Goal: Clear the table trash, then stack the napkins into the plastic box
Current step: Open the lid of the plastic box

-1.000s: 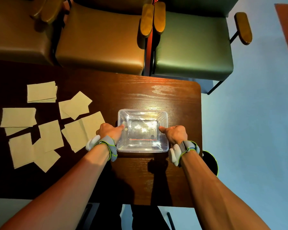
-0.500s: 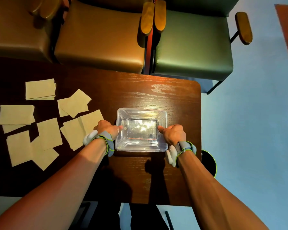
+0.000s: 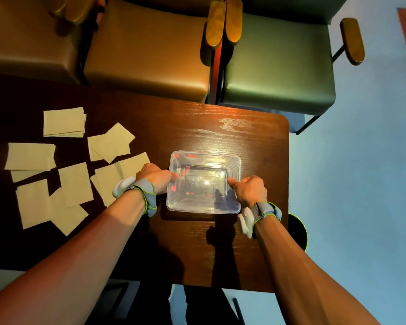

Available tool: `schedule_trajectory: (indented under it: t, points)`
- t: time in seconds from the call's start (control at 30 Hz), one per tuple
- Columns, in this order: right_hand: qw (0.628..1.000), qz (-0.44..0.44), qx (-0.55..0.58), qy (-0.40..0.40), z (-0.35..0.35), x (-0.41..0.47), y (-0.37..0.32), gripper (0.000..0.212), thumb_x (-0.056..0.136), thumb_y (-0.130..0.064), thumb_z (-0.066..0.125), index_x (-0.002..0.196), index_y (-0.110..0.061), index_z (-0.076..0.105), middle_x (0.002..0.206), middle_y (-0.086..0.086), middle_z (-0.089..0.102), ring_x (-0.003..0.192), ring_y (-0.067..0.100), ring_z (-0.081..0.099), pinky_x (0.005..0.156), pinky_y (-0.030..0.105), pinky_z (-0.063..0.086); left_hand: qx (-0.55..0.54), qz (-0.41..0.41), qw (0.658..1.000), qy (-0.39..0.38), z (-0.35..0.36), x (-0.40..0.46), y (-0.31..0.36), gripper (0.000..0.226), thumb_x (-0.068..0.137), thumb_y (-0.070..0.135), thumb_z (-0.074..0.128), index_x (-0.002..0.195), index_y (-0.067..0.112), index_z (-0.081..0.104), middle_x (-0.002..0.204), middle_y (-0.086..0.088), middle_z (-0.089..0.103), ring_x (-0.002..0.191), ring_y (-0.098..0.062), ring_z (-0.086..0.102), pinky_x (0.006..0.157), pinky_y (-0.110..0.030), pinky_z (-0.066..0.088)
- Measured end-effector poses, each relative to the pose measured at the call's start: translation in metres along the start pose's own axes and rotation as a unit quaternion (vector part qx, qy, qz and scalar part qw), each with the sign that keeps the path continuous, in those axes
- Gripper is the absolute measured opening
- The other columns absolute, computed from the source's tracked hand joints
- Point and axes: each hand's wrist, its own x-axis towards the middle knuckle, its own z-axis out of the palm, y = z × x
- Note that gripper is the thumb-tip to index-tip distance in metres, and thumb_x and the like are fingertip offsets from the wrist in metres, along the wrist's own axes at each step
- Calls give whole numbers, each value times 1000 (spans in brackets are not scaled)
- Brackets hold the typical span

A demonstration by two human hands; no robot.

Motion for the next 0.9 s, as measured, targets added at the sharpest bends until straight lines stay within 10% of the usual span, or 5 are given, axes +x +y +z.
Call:
schedule_trajectory:
  t: [0.23,0.5,0.9]
  points:
    - [1000,-8,4,-6,-3,-4,2,45,84,-50,74,103,-13,59,109,12,68,94,31,60,79,36,45,-36,5,998,-49,-4,-14,10,41,70,31,76,99,3,69,95,-13,75,85,-27,73,79,-38,61]
    - [998,-51,32,-14,-11,-10,7,30,90,-45,65,97,-17,60,96,6,68,96,31,63,78,32,42,-1,146,989,5,-5,-36,7,33,75,31,81,64,20,52,68,-1,59,75,-30,59,86,-51,55]
    - [992,-87,90,-31,-23,-8,3,21,93,-35,63,101,-17,68,99,12,73,100,35,69,97,52,53,-134,189,965,-122,-5,-64,9,34,84,9,77,109,15,56,78,-11,79,65,-23,74,72,-42,54]
